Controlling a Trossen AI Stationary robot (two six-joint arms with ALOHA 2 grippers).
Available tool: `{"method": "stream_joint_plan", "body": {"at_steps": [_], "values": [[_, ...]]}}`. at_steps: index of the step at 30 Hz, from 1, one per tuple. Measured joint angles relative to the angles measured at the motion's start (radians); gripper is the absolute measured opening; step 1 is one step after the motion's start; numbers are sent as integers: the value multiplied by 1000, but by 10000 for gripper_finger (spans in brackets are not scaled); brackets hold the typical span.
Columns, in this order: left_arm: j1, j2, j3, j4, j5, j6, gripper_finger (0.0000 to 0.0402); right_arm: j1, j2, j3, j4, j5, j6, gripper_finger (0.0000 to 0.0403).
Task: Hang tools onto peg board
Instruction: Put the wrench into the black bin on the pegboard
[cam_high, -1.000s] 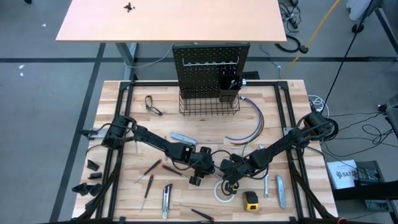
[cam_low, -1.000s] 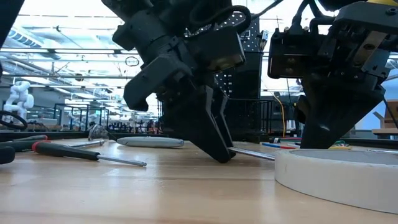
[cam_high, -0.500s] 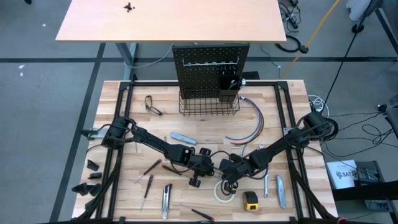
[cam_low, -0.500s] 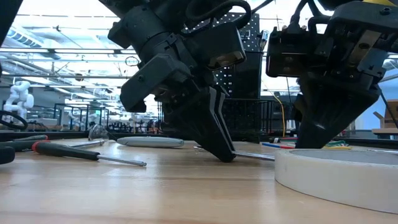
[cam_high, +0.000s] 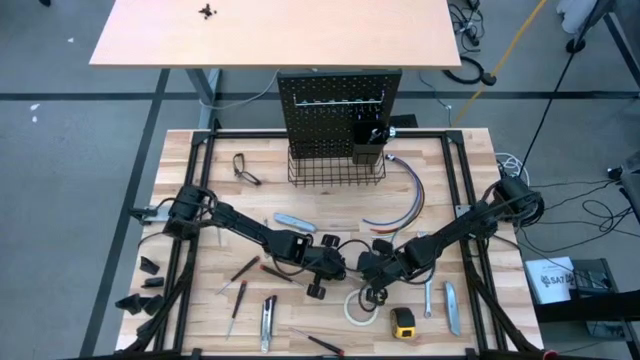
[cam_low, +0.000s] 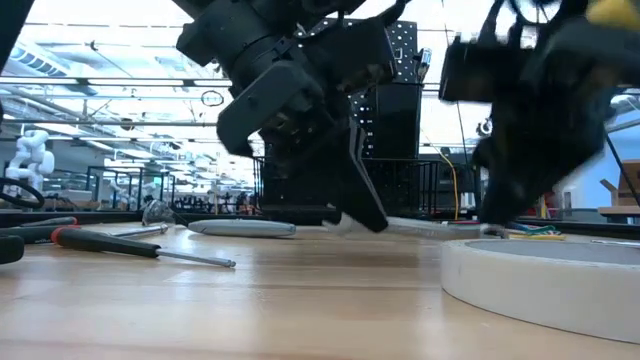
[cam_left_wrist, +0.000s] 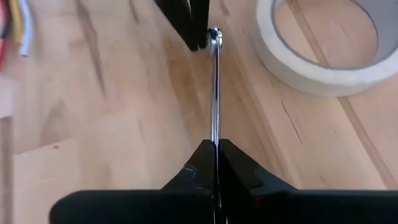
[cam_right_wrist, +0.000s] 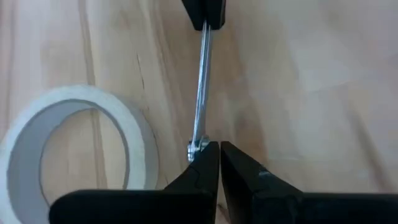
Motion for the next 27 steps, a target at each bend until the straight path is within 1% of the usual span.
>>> {"method": "stream_joint_plan", "body": {"at_steps": [4,7,11,14,17,18,21,23,27], "values": [[9,-20,0,3,-6,-1,1,0,-93,6,-53,86,-17,14],[15,-20,0,-2,-6,-9,0,-1,-142,4,-59,110,-44,19],[19,-20,0,-1,-6,-22,0,0,-183,6,-52,105,-61,34],[21,-27,1,-5,-6,-47,0,-8,-205,6,-32,63,-32,61],[23,-36,27,-14,-6,-47,0,-43,-201,6,-20,-72,27,100],[23,-38,36,-24,-6,-47,0,-51,-197,6,-13,-100,30,115],[23,-39,74,-21,-6,-46,0,-66,-194,6,-20,-116,-10,155],[24,-39,97,-28,-6,-46,0,-73,-192,6,-21,-118,-15,174],[28,-39,130,-31,-6,-43,0,-76,-192,6,-30,-118,-15,188]]}}
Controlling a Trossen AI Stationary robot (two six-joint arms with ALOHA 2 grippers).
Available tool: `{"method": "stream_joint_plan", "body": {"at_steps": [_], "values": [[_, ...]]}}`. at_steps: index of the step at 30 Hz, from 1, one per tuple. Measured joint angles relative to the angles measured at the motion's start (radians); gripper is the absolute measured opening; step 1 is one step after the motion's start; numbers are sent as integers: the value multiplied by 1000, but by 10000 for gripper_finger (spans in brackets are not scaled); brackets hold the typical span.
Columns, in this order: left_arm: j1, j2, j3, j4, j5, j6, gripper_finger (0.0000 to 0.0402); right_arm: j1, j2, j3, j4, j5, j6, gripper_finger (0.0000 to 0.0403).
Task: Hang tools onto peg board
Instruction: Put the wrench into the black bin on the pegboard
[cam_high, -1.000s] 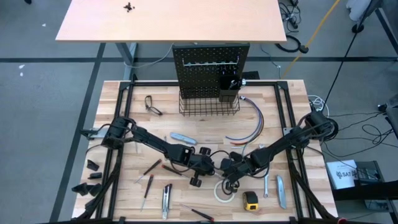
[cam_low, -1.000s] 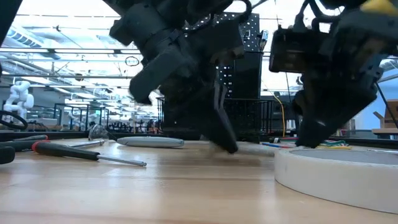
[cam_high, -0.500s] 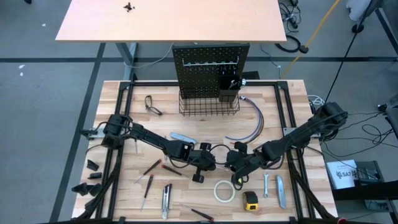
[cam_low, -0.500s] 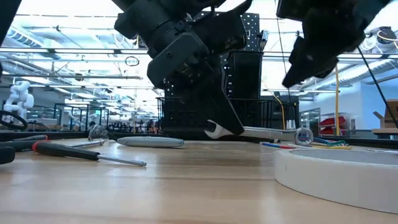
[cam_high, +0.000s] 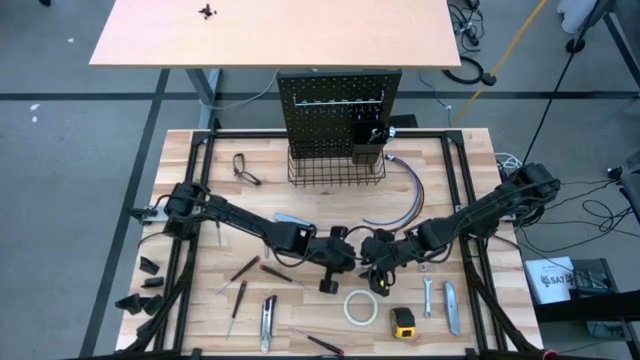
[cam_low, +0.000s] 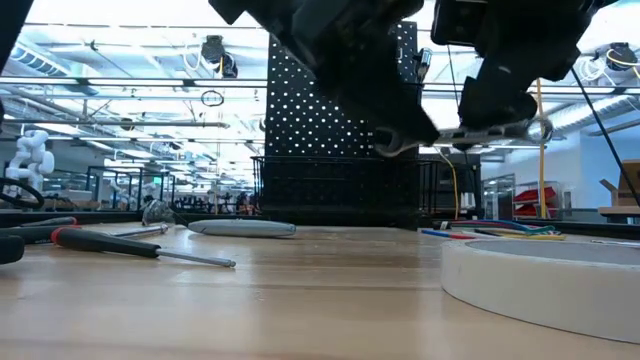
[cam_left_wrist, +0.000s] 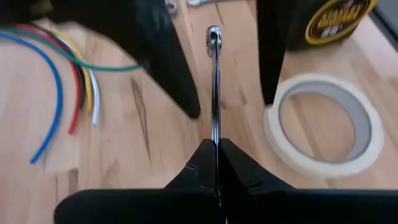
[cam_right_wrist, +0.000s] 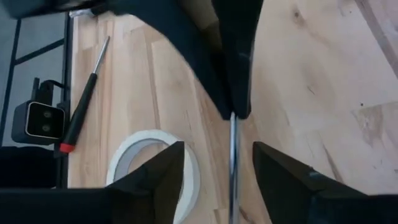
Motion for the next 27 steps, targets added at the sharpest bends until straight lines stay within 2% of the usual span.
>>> {"method": "stream_joint_plan", "body": {"at_steps": [3,6,10,14,16,22,27], "values": [[2,0,20,-1,3,3,0,-2,0,0,-20,19,4,181],[6,0,29,0,8,5,0,-4,0,1,-43,24,9,156],[9,0,29,-4,16,5,0,-3,0,1,-47,30,16,105],[14,0,29,-5,22,5,0,-3,0,2,-44,44,-2,26],[16,0,29,-6,23,-2,7,-3,0,2,-45,48,-19,13],[24,-8,29,-20,18,-4,85,2,0,2,-50,51,8,7],[27,-69,28,-133,-62,-24,148,5,-3,2,-88,58,29,6]]}}
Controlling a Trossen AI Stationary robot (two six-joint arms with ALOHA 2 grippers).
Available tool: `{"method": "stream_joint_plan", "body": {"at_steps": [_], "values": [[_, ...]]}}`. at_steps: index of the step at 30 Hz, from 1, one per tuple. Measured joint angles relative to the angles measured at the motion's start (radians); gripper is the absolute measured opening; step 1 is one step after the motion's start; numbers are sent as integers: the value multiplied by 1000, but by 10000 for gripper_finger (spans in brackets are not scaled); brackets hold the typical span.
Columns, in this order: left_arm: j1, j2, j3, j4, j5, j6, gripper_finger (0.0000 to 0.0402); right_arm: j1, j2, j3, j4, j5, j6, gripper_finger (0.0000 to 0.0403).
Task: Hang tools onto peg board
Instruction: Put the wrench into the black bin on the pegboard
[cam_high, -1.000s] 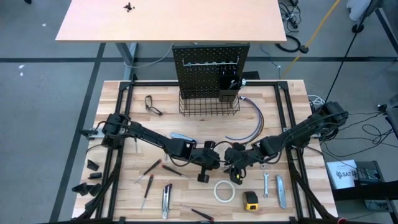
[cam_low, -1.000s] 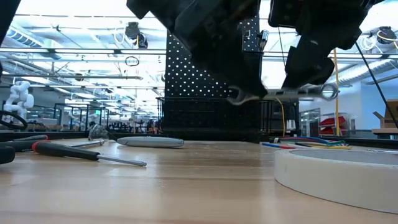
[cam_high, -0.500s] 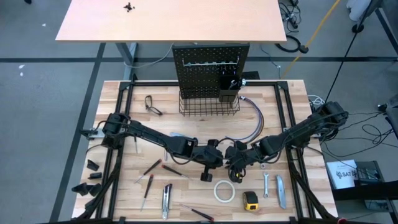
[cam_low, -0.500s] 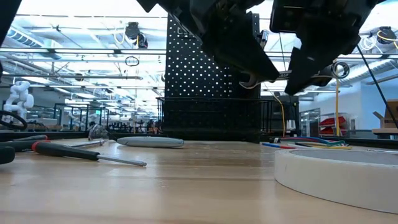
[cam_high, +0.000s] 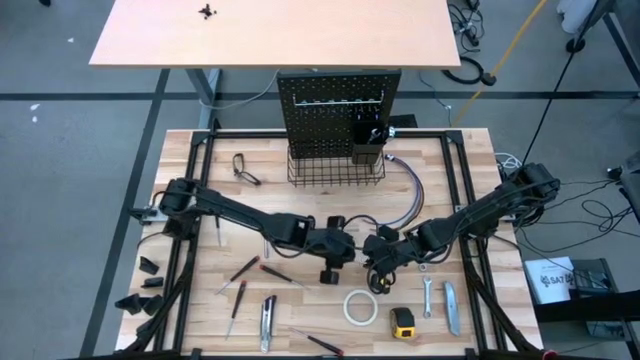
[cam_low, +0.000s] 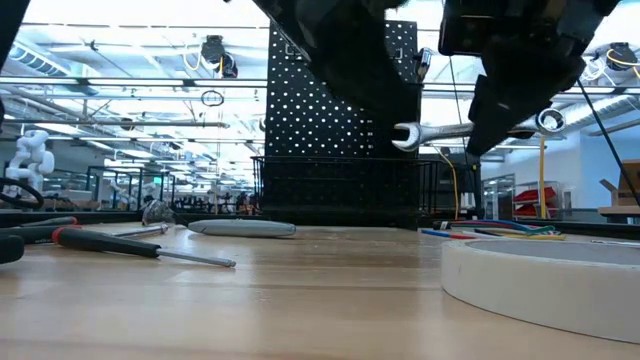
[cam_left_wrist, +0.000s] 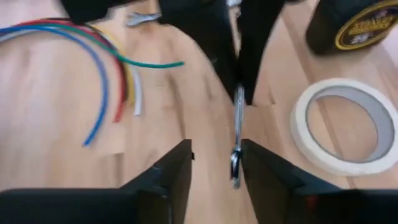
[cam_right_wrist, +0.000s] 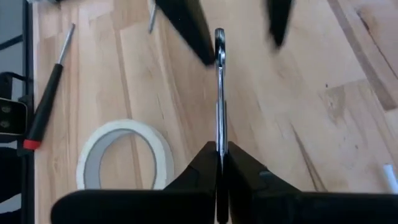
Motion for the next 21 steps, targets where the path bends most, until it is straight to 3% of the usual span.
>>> {"method": "stream_joint_plan", "body": {"at_steps": [7,13,17,21], "values": [[5,-162,0,-94,-15,-7,176,-1,-16,0,11,46,7,6],[20,-328,-48,-118,-114,-29,178,-4,-80,0,116,115,-12,6],[37,-458,-154,-13,-130,-57,178,-12,-136,0,184,168,-40,6],[45,-579,-314,264,-138,-91,178,-15,-177,0,287,226,-103,6]]}}
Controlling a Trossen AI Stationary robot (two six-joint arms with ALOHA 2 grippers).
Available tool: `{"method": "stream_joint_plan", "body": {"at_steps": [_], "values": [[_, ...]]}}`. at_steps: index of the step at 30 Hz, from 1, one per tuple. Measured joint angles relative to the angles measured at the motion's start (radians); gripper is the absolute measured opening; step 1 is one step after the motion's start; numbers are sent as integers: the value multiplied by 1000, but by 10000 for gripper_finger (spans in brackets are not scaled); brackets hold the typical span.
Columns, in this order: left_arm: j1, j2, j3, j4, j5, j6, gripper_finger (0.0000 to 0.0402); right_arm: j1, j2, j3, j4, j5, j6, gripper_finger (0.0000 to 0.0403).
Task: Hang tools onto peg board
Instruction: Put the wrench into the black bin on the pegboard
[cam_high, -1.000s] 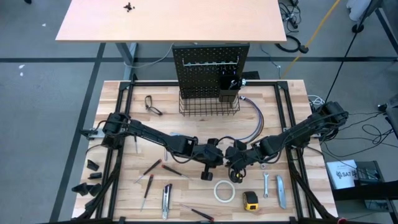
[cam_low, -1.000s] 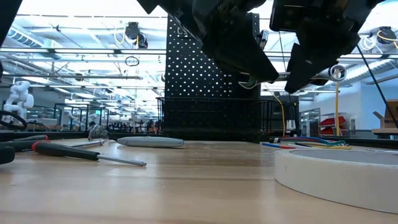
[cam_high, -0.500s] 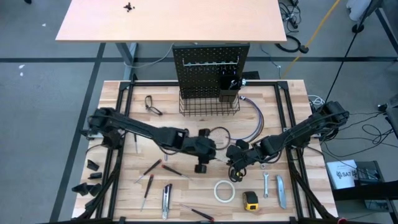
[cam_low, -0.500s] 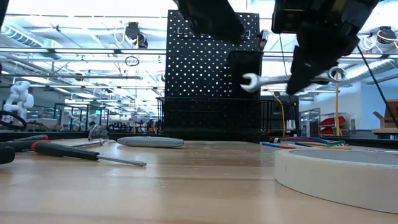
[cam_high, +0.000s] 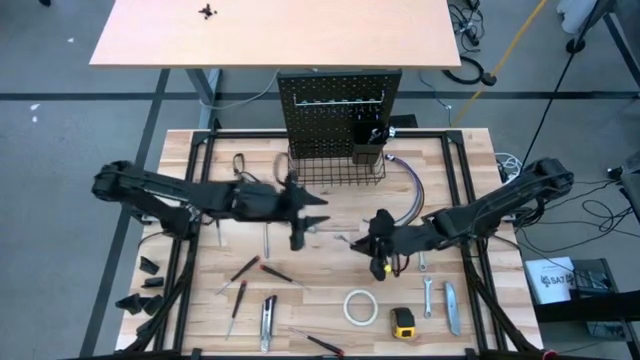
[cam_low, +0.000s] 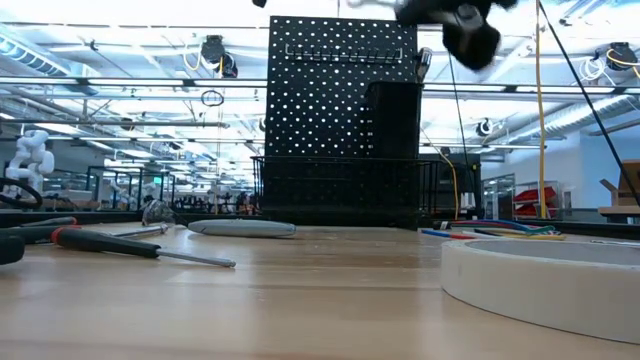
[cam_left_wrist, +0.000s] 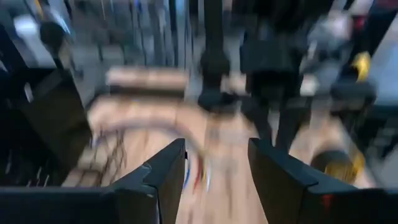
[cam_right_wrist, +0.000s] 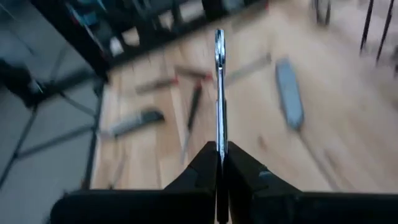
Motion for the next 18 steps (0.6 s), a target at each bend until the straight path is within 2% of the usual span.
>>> {"method": "stream_joint_plan", "body": {"at_steps": [4,7,9,13,18], "values": [[-2,-63,-185,417,0,-72,178,-4,-15,0,173,11,-101,6],[-1,-55,-303,750,0,-150,178,-7,-15,0,310,39,-179,6],[-2,-38,-358,902,0,-185,178,-15,-15,0,382,59,-234,6],[-2,-3,-400,1046,-2,-245,178,-32,-14,0,515,90,-316,6],[-10,59,-373,1083,-1,-237,178,-72,-14,0,615,85,-338,6]]}}
